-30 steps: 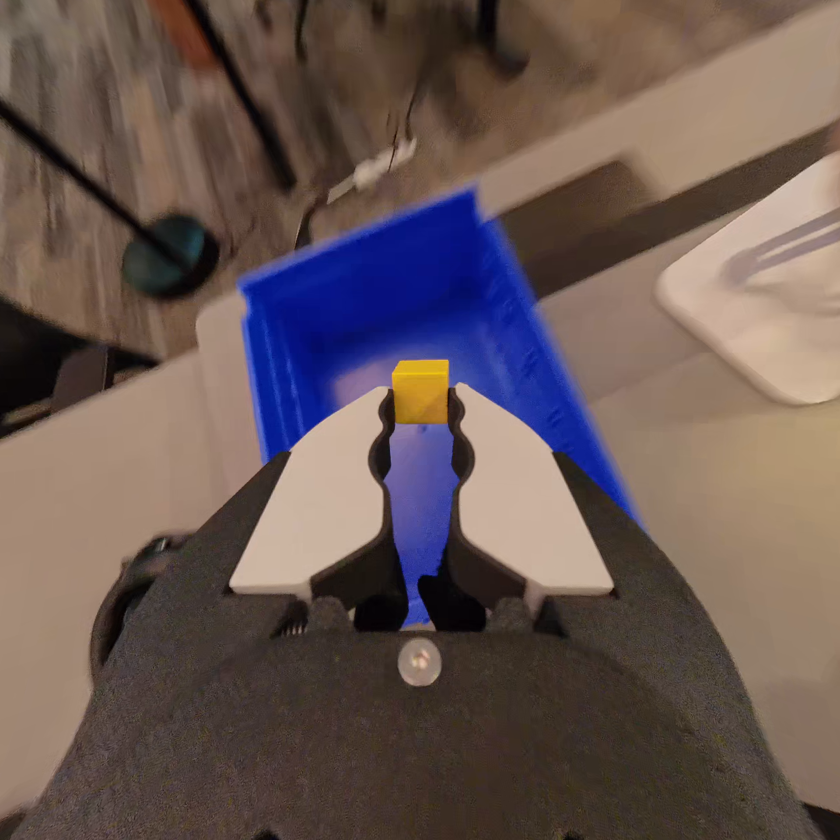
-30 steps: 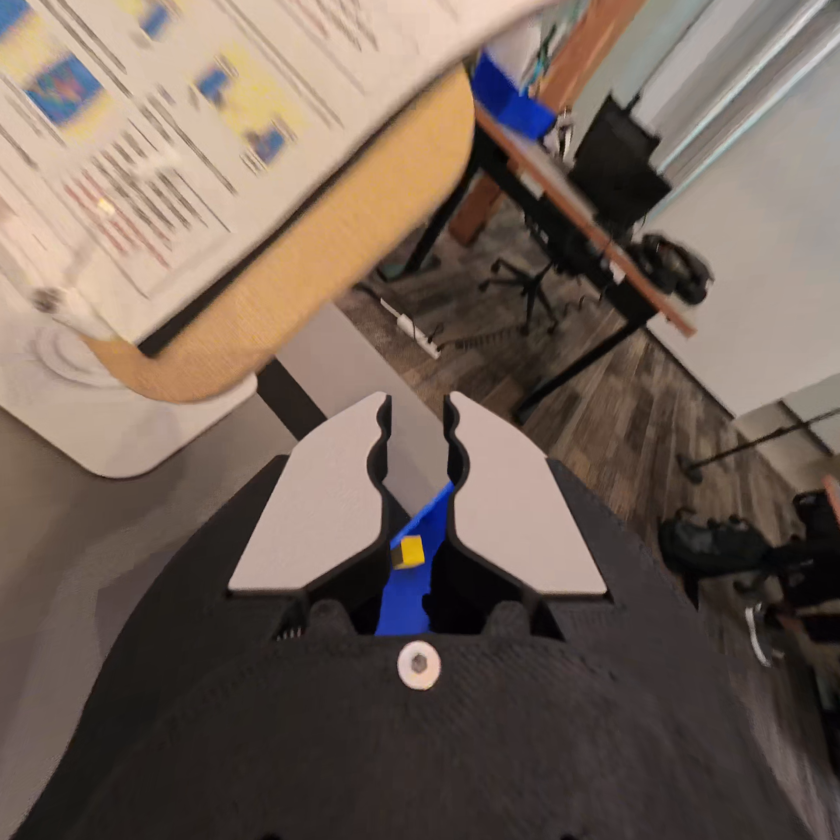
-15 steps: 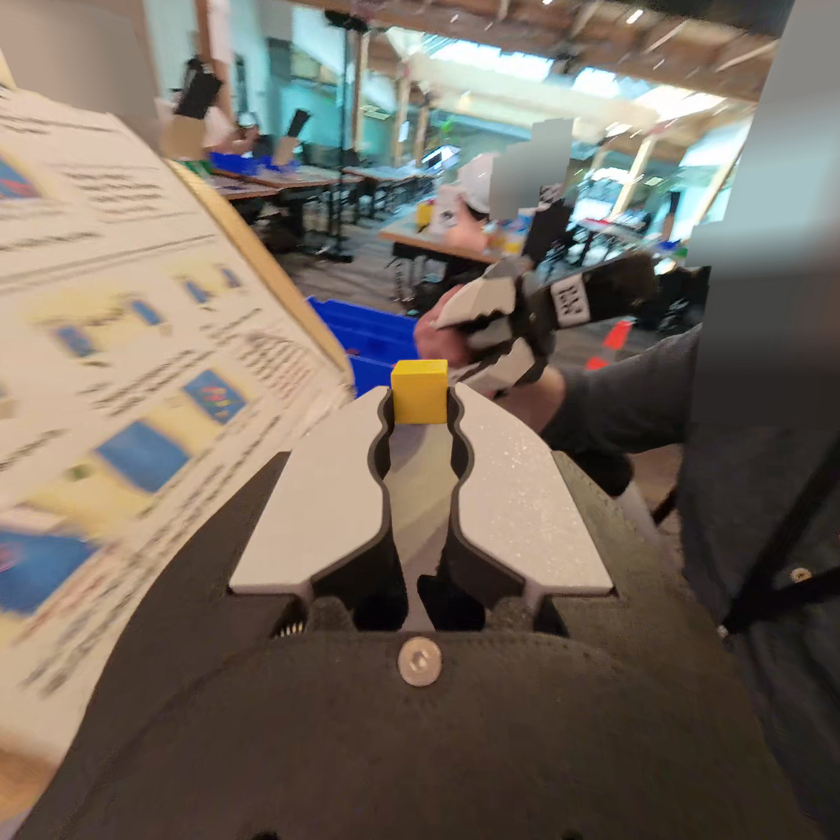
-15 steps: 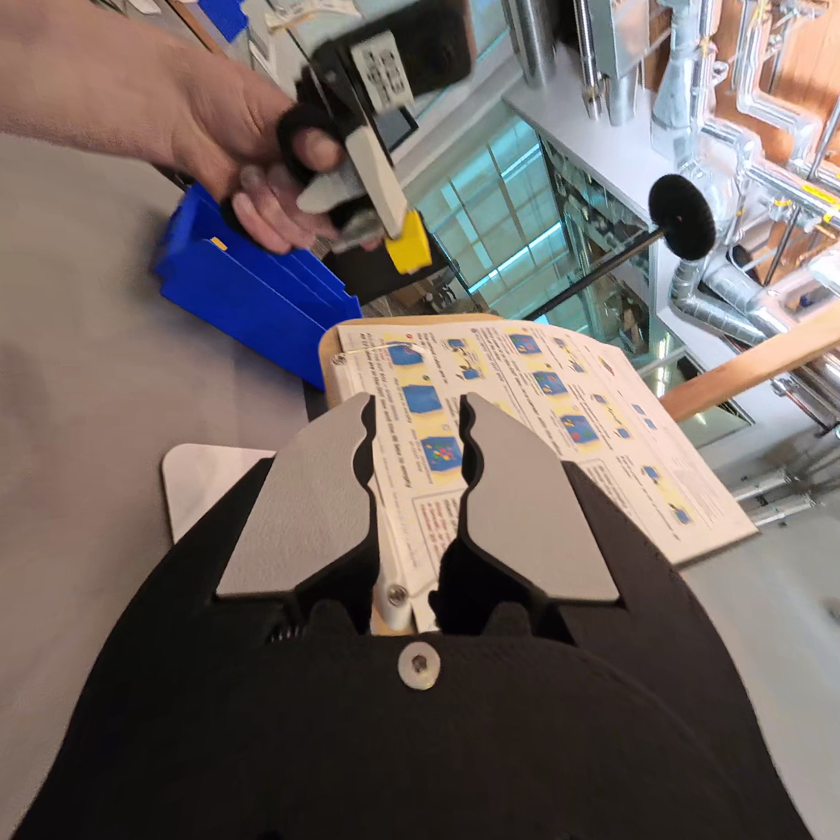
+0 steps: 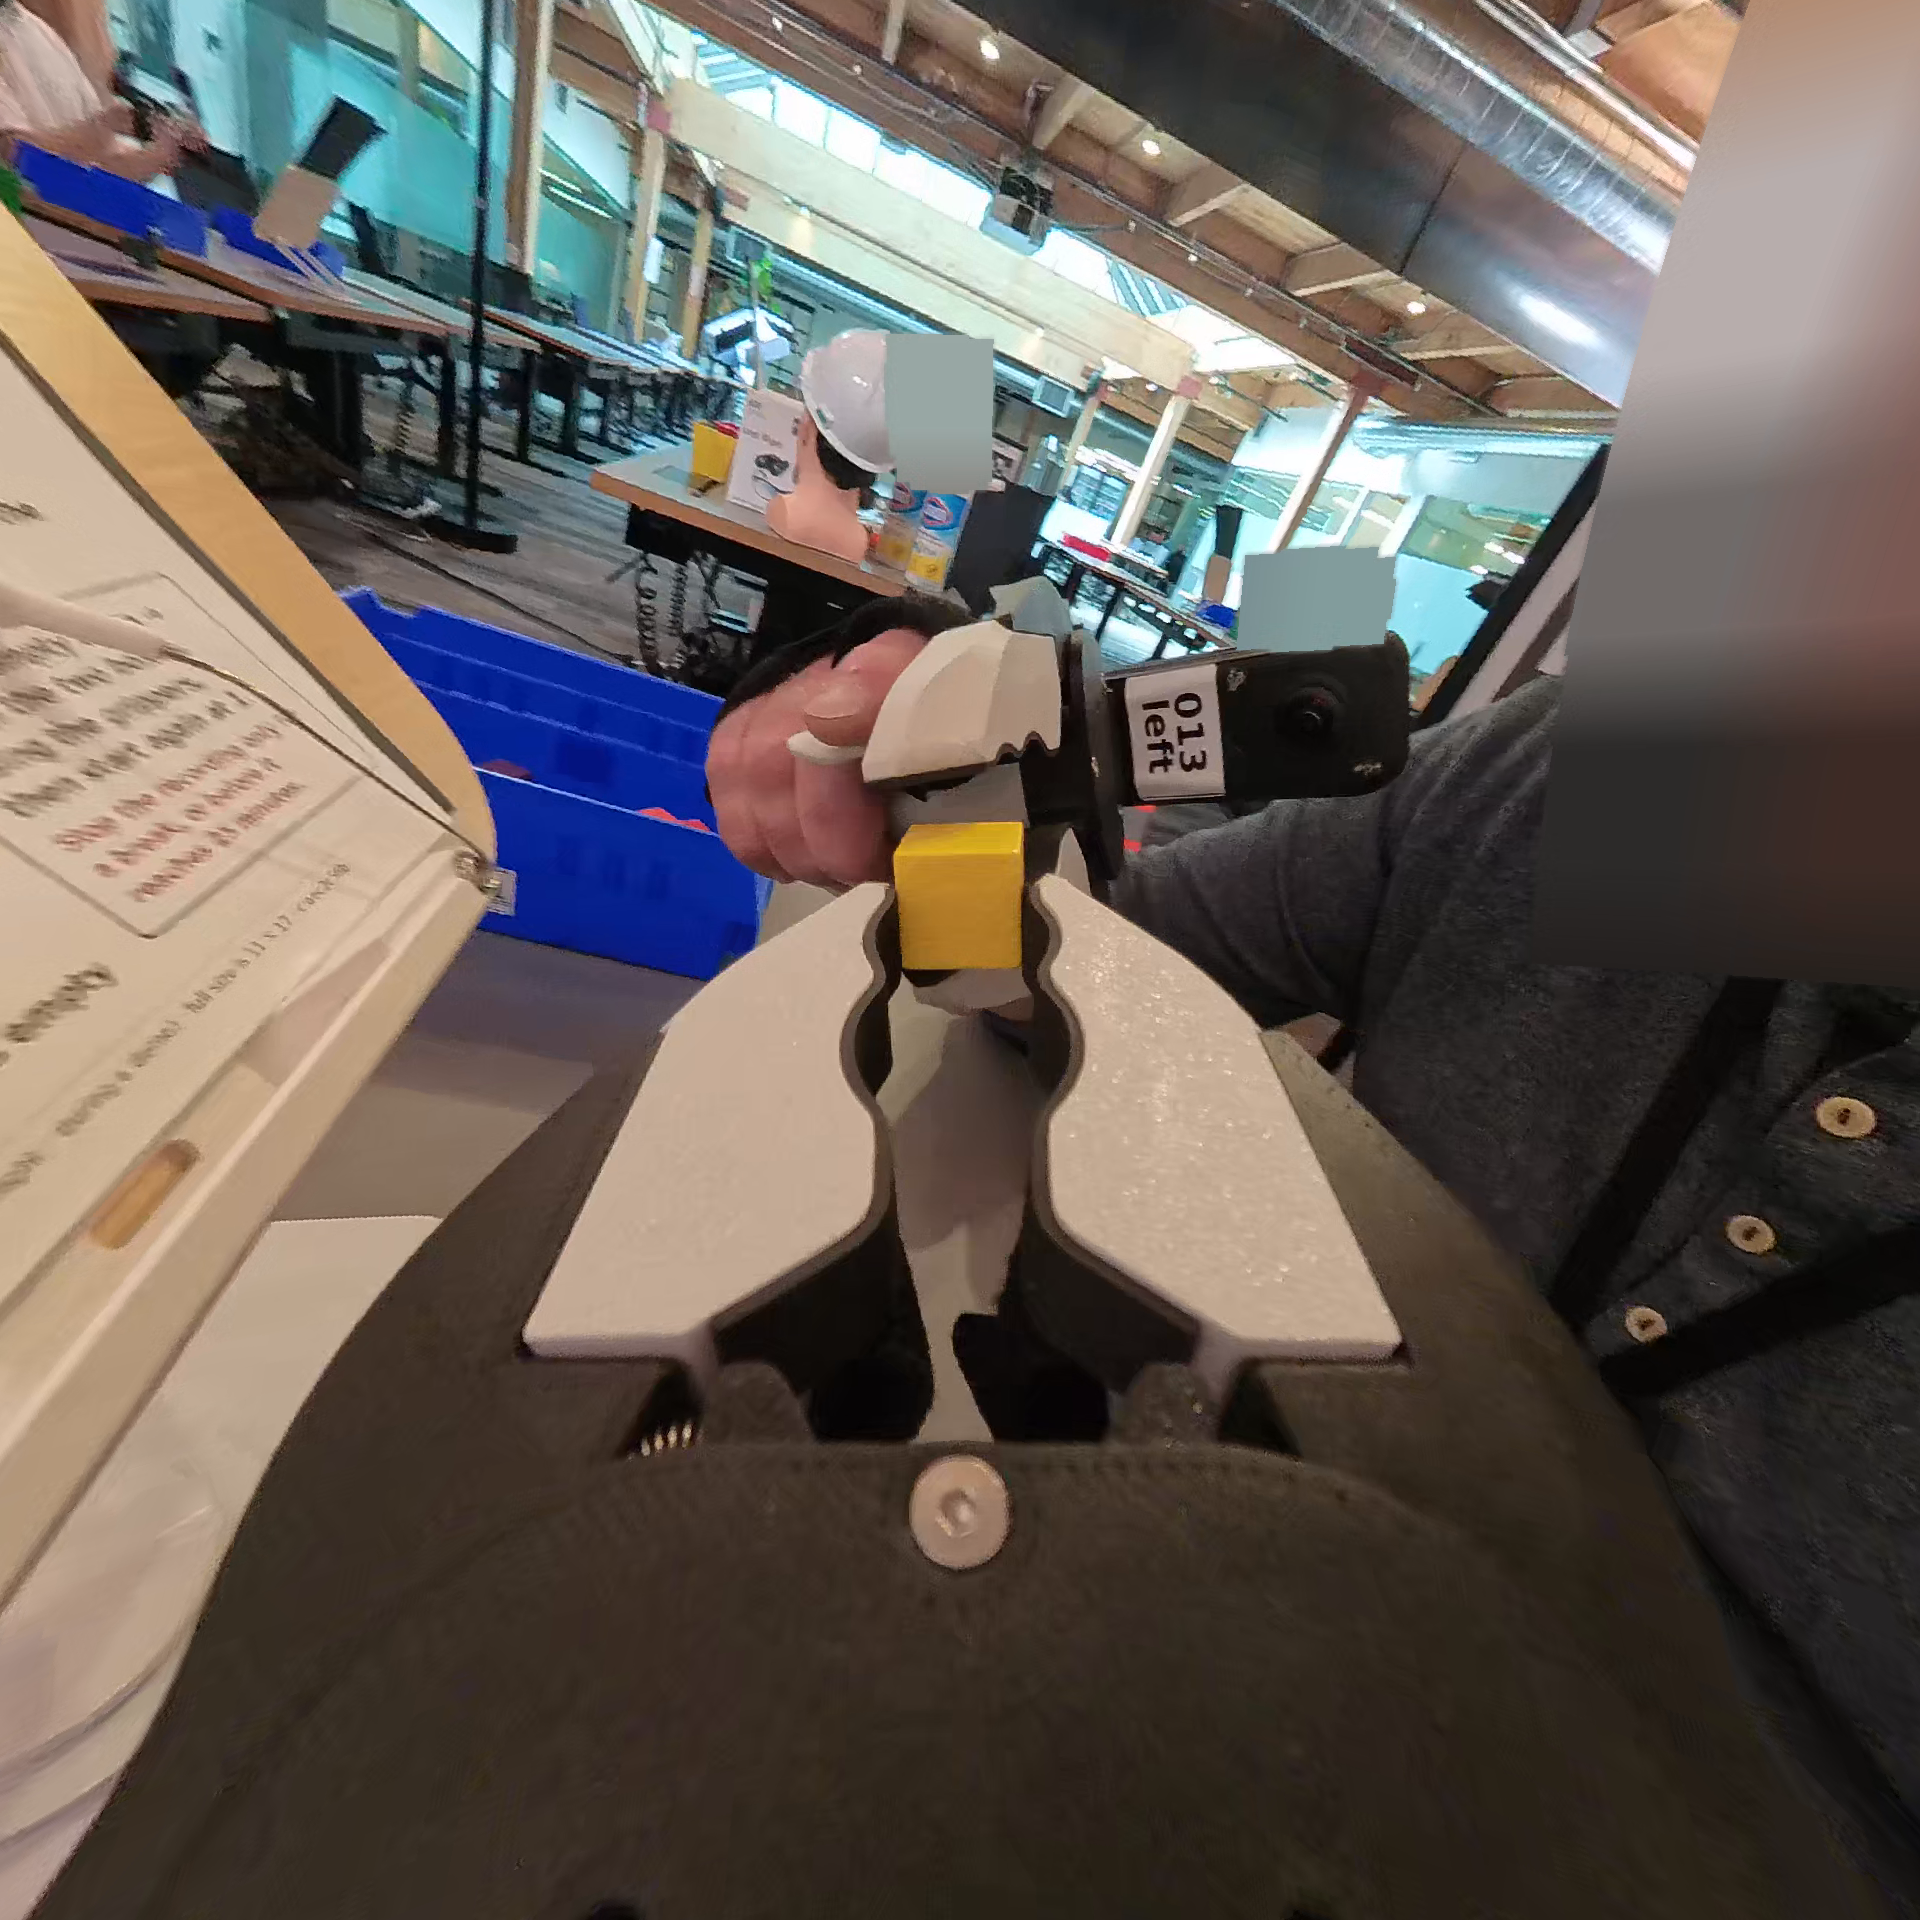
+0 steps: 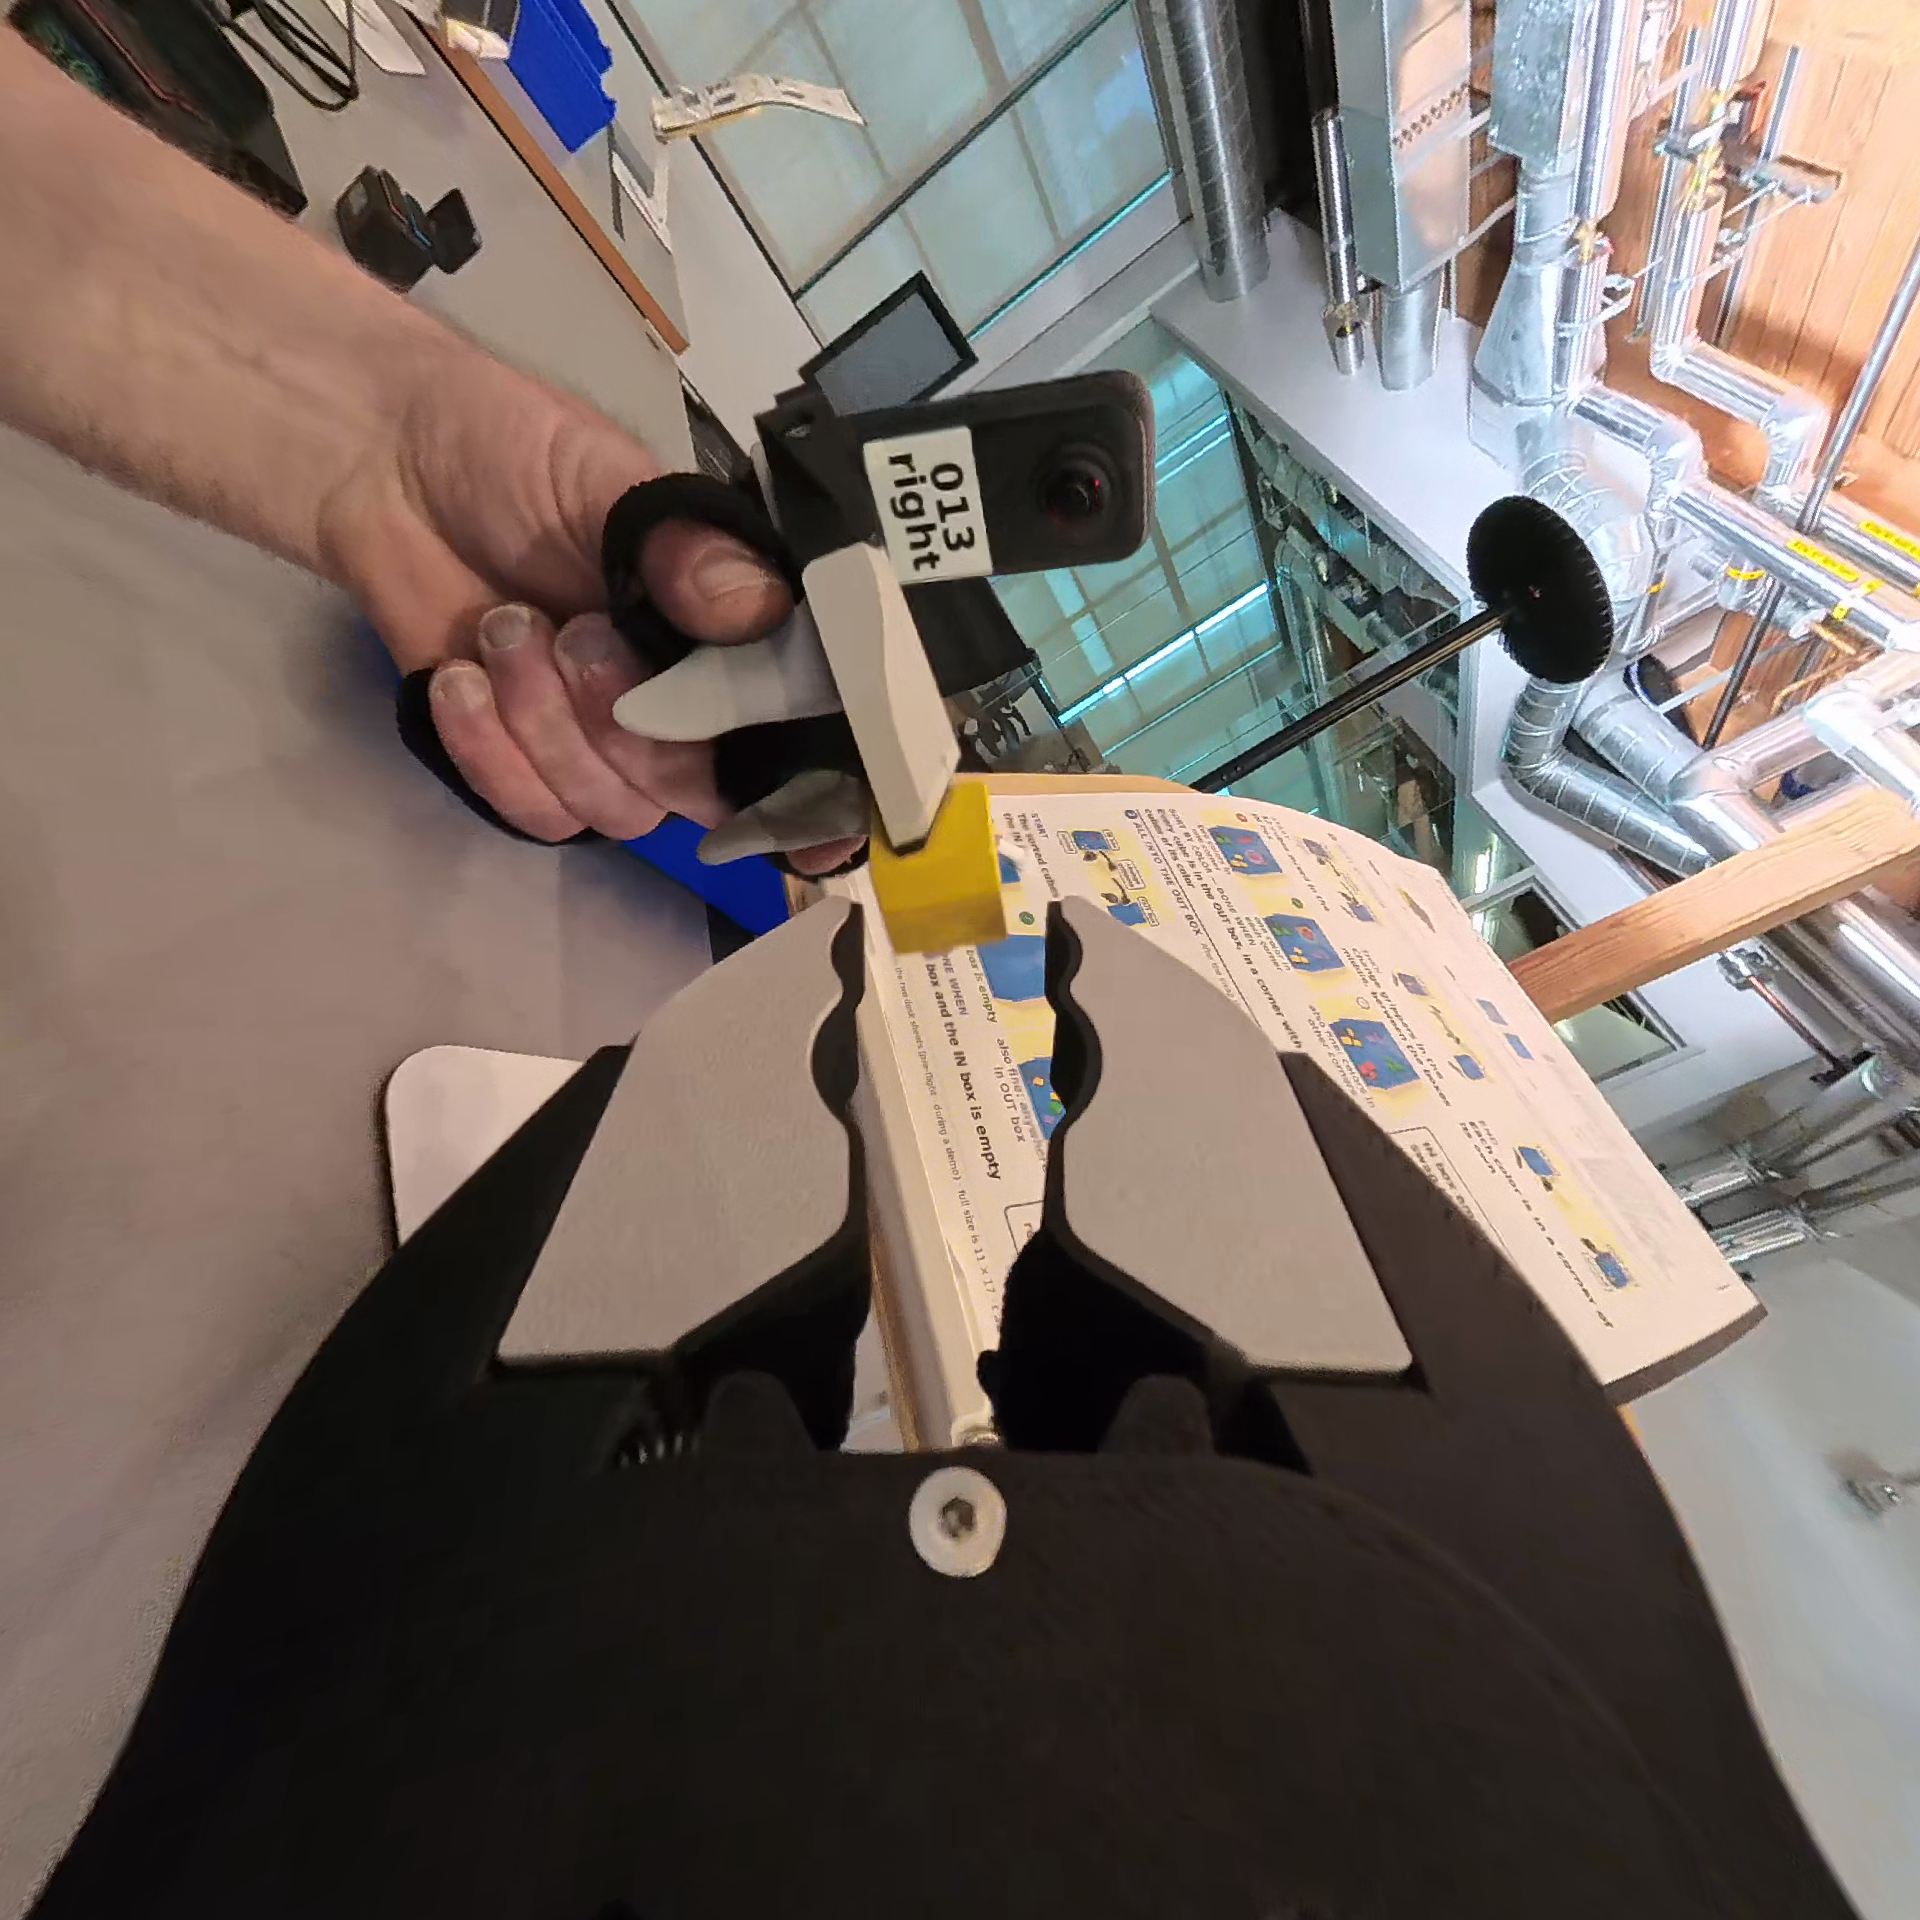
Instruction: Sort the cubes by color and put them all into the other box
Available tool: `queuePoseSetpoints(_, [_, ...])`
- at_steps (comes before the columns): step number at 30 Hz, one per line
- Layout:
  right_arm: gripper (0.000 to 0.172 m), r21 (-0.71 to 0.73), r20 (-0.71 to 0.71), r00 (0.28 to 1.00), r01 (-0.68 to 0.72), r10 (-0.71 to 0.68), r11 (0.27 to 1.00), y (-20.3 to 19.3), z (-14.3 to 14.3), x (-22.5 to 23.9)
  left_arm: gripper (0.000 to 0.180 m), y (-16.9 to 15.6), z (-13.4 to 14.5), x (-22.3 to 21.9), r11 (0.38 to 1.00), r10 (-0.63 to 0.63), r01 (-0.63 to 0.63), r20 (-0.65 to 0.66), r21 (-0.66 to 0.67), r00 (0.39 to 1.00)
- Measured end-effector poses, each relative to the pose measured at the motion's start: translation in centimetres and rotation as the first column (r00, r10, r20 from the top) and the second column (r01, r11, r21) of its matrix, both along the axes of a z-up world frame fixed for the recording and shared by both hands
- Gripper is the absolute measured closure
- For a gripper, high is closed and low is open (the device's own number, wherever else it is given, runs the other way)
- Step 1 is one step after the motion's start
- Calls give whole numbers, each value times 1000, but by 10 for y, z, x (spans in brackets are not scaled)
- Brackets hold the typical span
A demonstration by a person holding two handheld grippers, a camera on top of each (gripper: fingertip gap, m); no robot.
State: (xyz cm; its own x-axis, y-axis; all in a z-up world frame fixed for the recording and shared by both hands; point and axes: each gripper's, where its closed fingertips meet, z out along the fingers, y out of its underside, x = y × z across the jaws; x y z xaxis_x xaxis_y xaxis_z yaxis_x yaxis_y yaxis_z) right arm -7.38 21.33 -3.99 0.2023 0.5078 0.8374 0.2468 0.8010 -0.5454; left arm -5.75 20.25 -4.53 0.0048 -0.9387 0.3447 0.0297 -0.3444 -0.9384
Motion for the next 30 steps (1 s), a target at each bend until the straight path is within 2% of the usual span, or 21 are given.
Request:
queuePoseSetpoints(6, [149, 87, 20, 999, 25, -27, 996, -4, -4, -4, 158, -2, -3, 3, 998, -46, 47, 29, -38, 999])
queuePoseSetpoints(11, [150, 74, 25, 1000, 16, -18, 997, -5, -2, -3, 158, -4, -1, 3, 992, -78, 83, 59, -91, 995])
queuePoseSetpoints(14, [150, 57, 8, 999, 38, -39, 998, -3, 11, 5, 161, -2, 12, -9, 996, -54, 61, 101, -62, 993])
queuePoseSetpoints(15, [150, 62, 3, 998, 57, -57, 996, 0, 19, 12, 171, -2, 17, -14, 998, -46, 51, 107, -40, 993])
queuePoseSetpoints(16, [149, 69, -12, 995, 96, -95, 993, 8, 29, 22, 180, -2, 22, -20, 1000, -28, 29, 107, -6, 994])
queuePoseSetpoints(19, [150, -36, 0, 970, 242, -242, 970, 54, 52, 72, 180, 2, 32, -35, 994, 50, -57, 72, 95, 996])
queuePoseSetpoints(21, [150, -145, 59, 922, 388, -383, 910, 98, 53, 119, 180, 7, 35, -43, 982, 113, -118, 40, 148, 993])
queuePoseSetpoints(24, [149, -303, 191, 804, 595, -564, 745, 157, 30, 196, 180, 13, 34, -48, 963, 184, -179, -7, 202, 983])
queuePoseSetpoints(26, [149, -432, 332, 745, 665, -578, 609, 180, -5, 236, 180, 16, 31, -49, 952, 220, -206, -35, 228, 975])
queuePoseSetpoints(28, [150, -493, 406, 681, 725, -610, 481, 202, -34, 269, 180, 18, 26, -49, 948, 228, -206, -69, 243, 971])
queuePoseSetpoints(30, [149, -560, 510, 662, 740, -549, 371, 211, -74, 287, 180, 21, 21, -48, 943, 246, -216, -93, 254, 965])
